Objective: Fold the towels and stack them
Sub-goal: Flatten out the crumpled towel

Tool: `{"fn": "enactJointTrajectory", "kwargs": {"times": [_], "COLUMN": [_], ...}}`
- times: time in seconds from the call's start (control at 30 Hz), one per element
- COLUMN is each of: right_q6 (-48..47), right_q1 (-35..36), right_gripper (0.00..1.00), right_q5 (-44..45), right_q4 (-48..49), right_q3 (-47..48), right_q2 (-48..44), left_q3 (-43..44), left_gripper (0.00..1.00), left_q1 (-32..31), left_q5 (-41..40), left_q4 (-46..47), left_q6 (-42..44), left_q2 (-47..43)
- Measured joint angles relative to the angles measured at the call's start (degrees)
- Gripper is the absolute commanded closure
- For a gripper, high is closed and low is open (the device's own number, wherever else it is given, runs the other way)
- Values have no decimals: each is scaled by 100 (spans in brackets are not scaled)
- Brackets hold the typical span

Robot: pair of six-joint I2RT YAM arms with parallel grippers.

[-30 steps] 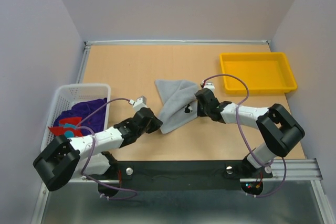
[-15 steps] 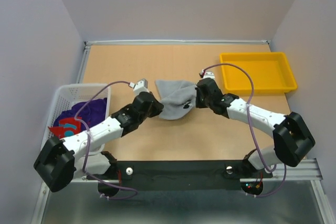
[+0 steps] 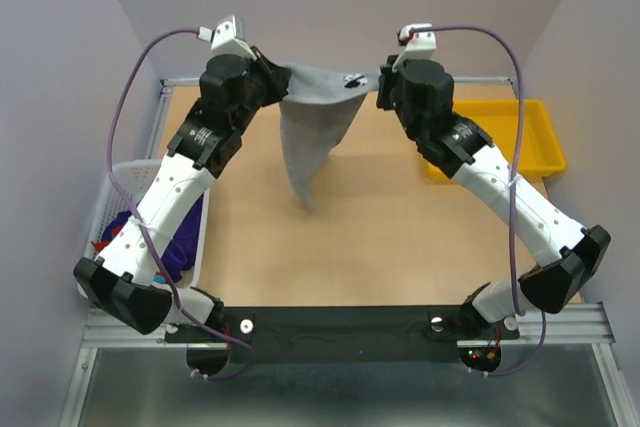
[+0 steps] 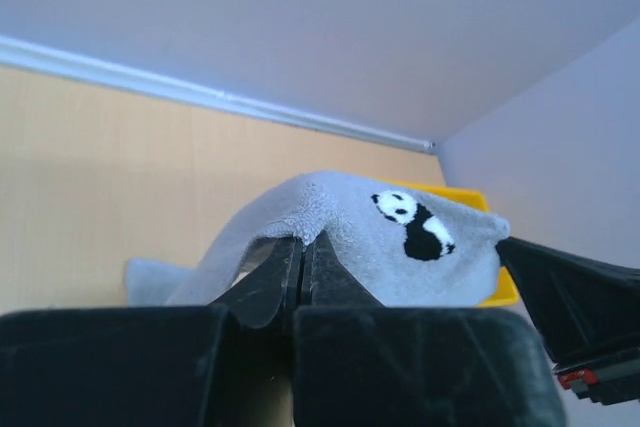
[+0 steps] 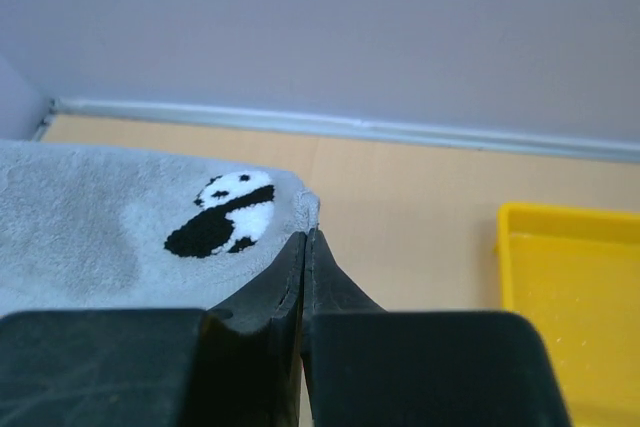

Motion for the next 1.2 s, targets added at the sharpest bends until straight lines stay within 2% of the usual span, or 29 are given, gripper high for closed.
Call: {"fn": "enactJointTrajectory", "kwargs": {"times": [0.2,0.43,0.8,1.07,1.2], "right_q6": [-861,-1681,-1869,-1574,-1493], "right_q1": [-76,-76,-76,-76,-76], "right_gripper": [99,100,99,100,99], "right_q5": [186,-247,-2249,-2638,-2109], "right_q4": [7,0,-96,-85,61], "right_q3": [1224,1517,468,459,92], "right_q2": [280,42,-1989,-2282,-1969], "left_q3": [1261,1357,120,-756,-1475], "left_gripper": [100,100,100,100,100], "left_q1": [63,66,22,-28,-28], "left_q5": [378,1088,2590,2918,2553], "left_q4": [-306,-367,-155,-2,190], "left_q6": [439,540,-33,-496,-605], "left_q2": [208,-116,-1888,-2457,-2288]}}
